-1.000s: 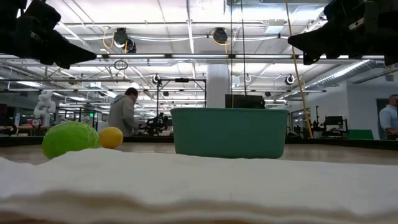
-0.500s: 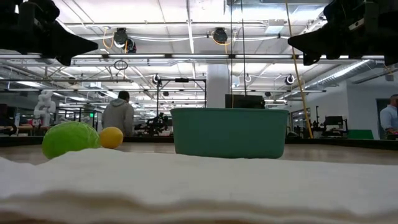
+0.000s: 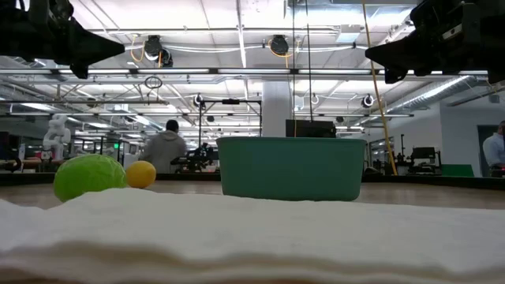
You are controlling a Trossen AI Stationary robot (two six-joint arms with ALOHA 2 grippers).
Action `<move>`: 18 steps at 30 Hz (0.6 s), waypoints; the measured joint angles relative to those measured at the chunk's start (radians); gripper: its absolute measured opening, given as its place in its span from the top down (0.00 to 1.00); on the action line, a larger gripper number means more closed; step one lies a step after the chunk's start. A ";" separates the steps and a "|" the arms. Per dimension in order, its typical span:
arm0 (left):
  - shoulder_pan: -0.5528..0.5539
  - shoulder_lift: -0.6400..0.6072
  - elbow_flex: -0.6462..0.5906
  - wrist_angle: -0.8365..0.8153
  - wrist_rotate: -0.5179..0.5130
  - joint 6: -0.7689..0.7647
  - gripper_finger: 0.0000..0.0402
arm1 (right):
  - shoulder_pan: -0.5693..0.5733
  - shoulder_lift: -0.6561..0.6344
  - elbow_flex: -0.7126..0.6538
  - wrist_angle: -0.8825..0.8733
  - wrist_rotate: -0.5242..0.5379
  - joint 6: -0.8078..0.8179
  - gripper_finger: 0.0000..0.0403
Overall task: Pick and placing Produce into tupperware
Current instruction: Put the lemon into the green bin
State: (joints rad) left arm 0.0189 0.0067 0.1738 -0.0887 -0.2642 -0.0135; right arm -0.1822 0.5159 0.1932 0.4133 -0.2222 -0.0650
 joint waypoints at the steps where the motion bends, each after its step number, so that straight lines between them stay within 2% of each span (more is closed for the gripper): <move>1: 0.000 0.000 0.000 0.000 0.000 0.000 0.99 | 0.000 0.000 0.000 0.000 0.000 0.000 1.00; 9: 0.000 0.025 0.000 -0.010 -0.026 -0.027 0.99 | 0.000 0.007 0.000 0.000 0.000 0.000 1.00; 18: 0.000 0.192 0.000 0.148 -0.026 -0.021 0.99 | 0.000 0.036 0.000 0.015 0.014 -0.001 1.00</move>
State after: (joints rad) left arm 0.0193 0.1986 0.1738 0.0598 -0.2905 -0.0349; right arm -0.1818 0.5521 0.1932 0.4281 -0.2085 -0.0662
